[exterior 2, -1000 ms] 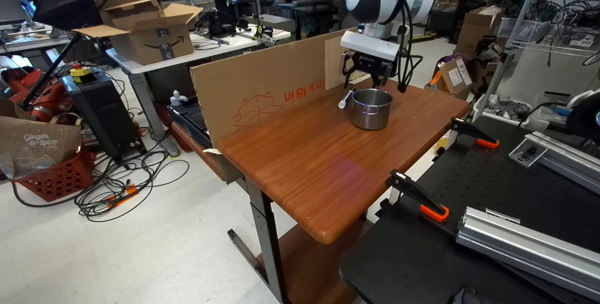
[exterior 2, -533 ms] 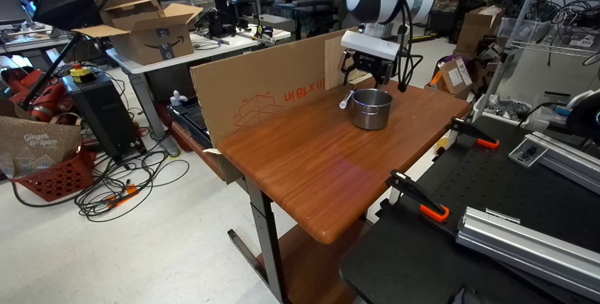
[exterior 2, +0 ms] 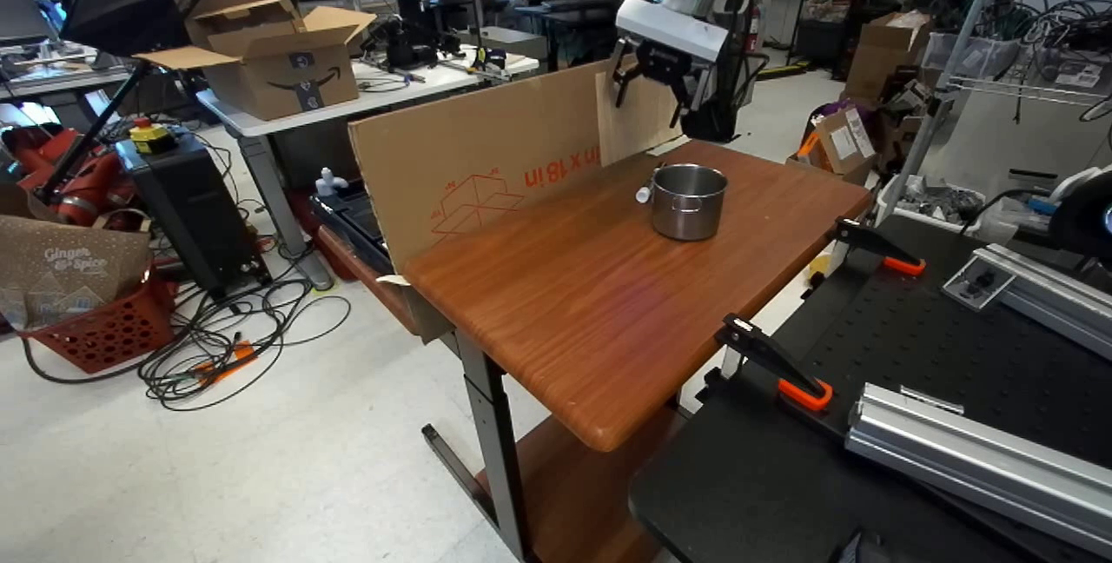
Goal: Take the marker from the pot and put it on the table
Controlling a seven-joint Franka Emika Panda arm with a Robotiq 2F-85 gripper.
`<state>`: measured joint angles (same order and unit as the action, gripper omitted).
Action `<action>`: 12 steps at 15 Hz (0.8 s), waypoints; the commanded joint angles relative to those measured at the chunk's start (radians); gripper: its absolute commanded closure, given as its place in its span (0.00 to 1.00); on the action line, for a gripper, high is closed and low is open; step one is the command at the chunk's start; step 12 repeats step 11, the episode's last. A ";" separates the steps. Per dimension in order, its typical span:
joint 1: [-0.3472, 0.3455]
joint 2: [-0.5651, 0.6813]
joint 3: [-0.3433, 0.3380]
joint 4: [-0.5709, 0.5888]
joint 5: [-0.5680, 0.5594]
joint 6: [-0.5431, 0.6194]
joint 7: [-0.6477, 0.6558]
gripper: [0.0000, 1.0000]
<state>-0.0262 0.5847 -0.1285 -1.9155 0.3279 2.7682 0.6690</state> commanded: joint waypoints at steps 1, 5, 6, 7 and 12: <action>0.003 -0.017 0.002 -0.007 0.002 -0.008 -0.008 0.00; 0.003 -0.032 0.004 -0.028 0.001 -0.011 -0.018 0.00; 0.003 -0.032 0.004 -0.028 0.001 -0.011 -0.019 0.00; 0.003 -0.032 0.004 -0.028 0.001 -0.011 -0.019 0.00; 0.003 -0.032 0.004 -0.028 0.001 -0.011 -0.020 0.00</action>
